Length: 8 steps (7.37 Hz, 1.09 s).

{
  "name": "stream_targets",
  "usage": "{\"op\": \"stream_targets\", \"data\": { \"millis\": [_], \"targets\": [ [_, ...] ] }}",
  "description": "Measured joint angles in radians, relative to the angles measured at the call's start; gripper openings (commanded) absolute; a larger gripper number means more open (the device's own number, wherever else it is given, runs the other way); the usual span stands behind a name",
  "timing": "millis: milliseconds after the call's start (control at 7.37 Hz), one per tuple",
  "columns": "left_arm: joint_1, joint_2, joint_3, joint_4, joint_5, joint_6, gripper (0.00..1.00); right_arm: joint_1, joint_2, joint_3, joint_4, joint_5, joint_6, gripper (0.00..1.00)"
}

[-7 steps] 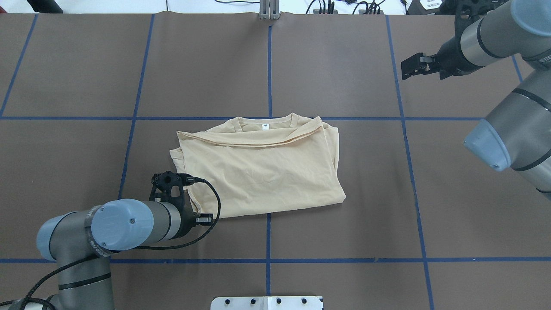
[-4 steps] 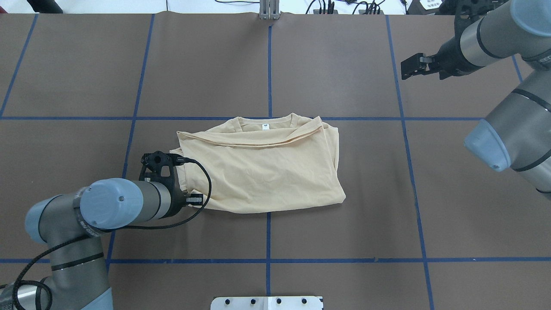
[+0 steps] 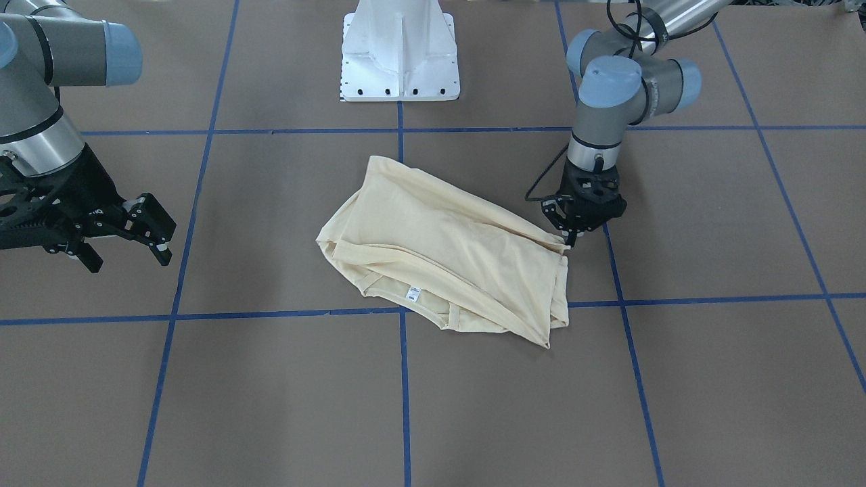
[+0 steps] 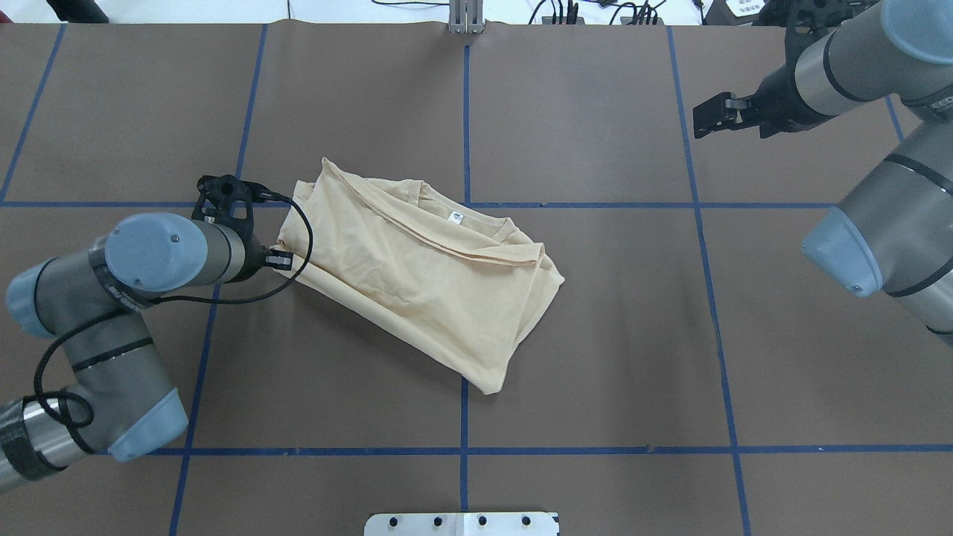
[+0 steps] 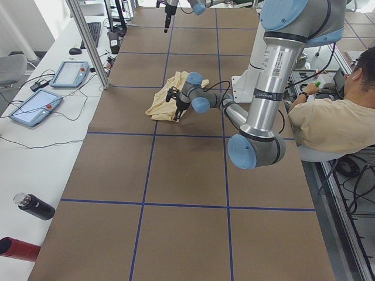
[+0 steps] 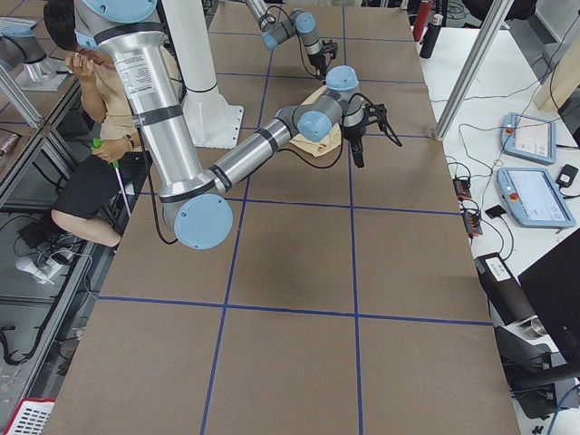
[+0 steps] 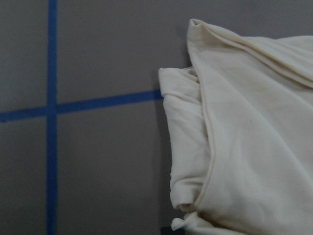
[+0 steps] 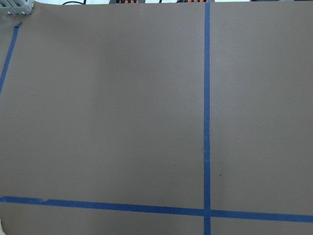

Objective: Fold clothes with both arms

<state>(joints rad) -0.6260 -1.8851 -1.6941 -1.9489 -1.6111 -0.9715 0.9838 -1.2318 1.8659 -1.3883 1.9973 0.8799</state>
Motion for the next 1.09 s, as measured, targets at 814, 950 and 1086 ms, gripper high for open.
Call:
{"op": "stream_targets", "data": {
  "millis": [814,950,1086],
  "targets": [
    [-0.257,-0.486,0.773,-0.284,0.014,0.309,0.99,-0.005,0.0,-0.003,0.0,0.001,0.022,1.0],
    [-0.271,-0.49,0.794,-0.313,0.014,0.369,1.0,-0.011,0.003,-0.006,0.0,0.0,0.026,1.0],
    [-0.284,-0.461,0.787,-0.358,0.01,0.421,1.0,-0.037,0.018,-0.011,0.0,-0.01,0.055,1.0]
  ]
}}
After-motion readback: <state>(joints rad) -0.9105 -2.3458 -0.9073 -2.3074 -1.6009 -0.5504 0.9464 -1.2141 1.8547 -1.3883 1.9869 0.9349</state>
